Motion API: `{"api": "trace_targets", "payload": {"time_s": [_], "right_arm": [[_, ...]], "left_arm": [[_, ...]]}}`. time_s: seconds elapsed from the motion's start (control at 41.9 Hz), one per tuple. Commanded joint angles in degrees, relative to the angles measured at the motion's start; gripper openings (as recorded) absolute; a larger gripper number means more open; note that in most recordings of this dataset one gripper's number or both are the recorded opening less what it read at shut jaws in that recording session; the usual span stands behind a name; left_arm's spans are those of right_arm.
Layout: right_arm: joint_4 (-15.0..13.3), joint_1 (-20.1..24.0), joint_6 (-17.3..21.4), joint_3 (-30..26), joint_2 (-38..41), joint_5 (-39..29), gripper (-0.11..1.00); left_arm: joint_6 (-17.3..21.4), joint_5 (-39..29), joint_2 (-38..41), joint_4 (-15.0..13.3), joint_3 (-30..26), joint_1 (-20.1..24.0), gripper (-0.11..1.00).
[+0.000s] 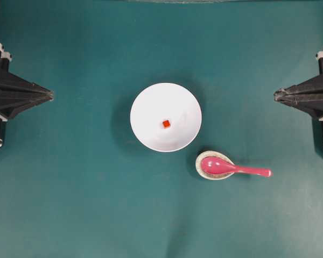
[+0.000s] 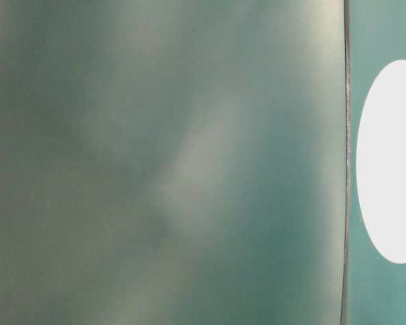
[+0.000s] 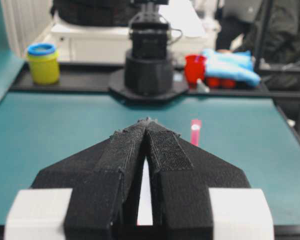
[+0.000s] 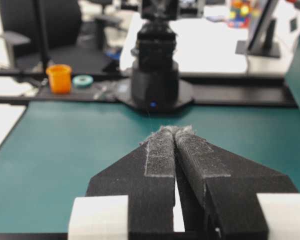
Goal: Grip the spoon and scoop the red block from the bowl with right arm.
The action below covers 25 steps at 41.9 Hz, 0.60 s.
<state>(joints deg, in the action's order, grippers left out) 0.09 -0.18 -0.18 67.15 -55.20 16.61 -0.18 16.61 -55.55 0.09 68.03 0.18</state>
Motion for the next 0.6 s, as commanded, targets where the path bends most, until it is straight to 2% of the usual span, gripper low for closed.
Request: {"api": "trace_targets", "payload": {"time_s": [0.0,0.048,0.095,0.239,0.573], "right_arm": [[0.4,0.0,0.3,-1.0,0.5,0.4,0.00],[0.5,0.0,0.3,-1.1,0.9,-0.7,0.00],[0.5,-0.1,0.3,-1.2,0.9,-1.1,0.00],[0.7,-0.1,0.9,-1.3,0.9,-1.9,0.00],[1.1,0.2,4.9,-2.0,2.2,-2.9,0.00]], "left_arm": [[0.4,-2.0,0.7,0.4,-2.4,-0.1,0.00],[0.1,-4.8,0.7,0.4,-2.9,-0.1,0.02],[0.2,-5.6,0.7,0.4,-3.2,-0.1,0.00],[0.2,-6.7,0.7,0.4,-3.4,-0.1,0.00],[0.1,-8.7,0.7,0.4,-3.4,-0.1,0.00]]}}
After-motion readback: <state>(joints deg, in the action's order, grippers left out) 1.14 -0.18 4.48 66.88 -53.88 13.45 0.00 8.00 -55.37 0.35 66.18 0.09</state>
